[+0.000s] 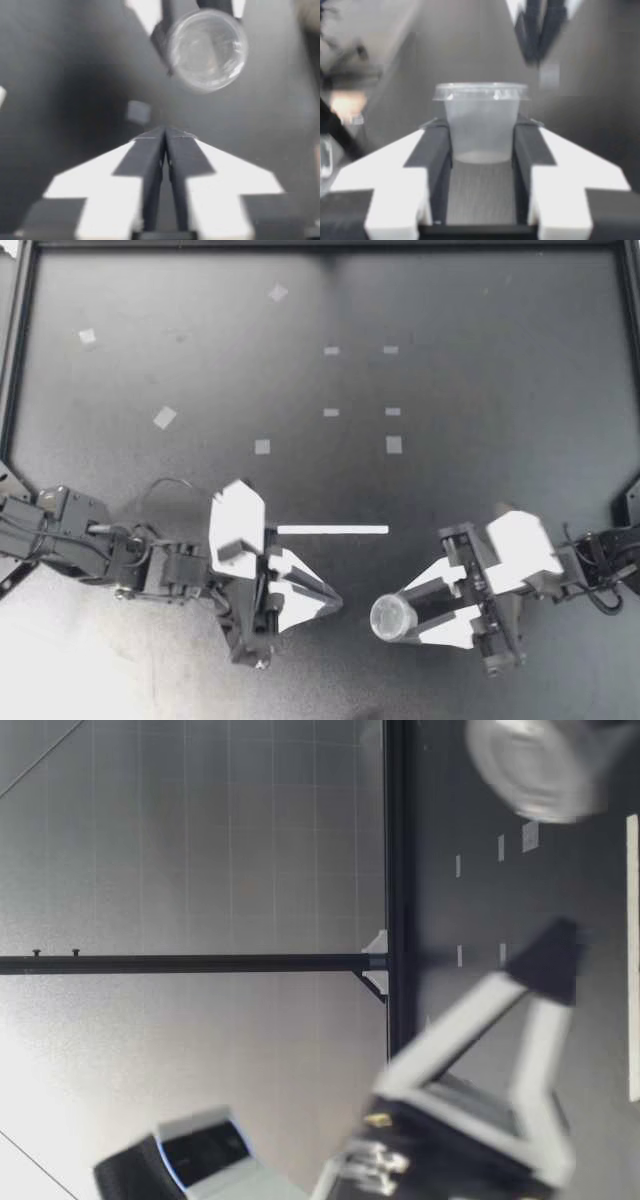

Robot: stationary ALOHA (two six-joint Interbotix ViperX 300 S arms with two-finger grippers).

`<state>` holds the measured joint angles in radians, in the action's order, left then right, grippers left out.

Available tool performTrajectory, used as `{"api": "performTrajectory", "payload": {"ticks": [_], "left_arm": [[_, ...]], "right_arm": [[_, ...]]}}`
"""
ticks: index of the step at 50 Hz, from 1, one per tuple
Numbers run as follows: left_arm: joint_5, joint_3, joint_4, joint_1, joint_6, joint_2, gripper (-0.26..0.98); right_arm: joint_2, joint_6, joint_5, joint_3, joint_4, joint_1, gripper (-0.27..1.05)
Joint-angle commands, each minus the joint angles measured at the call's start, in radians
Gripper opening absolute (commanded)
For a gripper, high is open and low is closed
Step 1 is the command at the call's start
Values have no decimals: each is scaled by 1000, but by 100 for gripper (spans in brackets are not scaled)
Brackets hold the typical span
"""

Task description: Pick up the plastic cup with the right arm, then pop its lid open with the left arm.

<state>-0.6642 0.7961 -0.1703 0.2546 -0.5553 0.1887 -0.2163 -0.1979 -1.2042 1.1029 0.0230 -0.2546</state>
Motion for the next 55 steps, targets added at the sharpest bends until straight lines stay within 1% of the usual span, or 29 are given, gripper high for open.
{"api": "performTrajectory", "payload": {"ticks": [1, 5, 7, 9, 13, 18, 31, 36, 46, 55], "left_arm": [[-100, 11, 2, 3, -166, -26, 47], [-235, 46, 0, 3, -402, -28, 72], [-287, 55, -2, 3, -479, -26, 81], [-334, 61, -3, 3, -543, -25, 85], [-413, 54, -5, 3, -637, -15, 80], [-420, 28, -5, 3, -666, -9, 75], [-416, 28, -2, 3, -664, 5, 75], [-414, 20, 0, 3, -663, 5, 75], [-414, 26, 12, 3, -661, -3, 74], [-414, 34, 21, 3, -652, -15, 73]], "right_arm": [[-9, 57, -103, -6, 15, -6, 36], [-23, 130, -138, -15, 35, -5, 36], [-25, 169, -137, -25, 49, -5, 36], [-25, 192, -135, -31, 61, -5, 36], [-12, 235, -137, -44, 77, -5, 36], [2, 261, -130, -54, 83, 2, 36], [18, 265, -120, -64, 83, 6, 36], [6, 265, -109, -78, 83, 28, 36], [-34, 250, -49, -92, 86, 71, 36], [-43, 166, 3, -72, 92, 69, 35]]}}
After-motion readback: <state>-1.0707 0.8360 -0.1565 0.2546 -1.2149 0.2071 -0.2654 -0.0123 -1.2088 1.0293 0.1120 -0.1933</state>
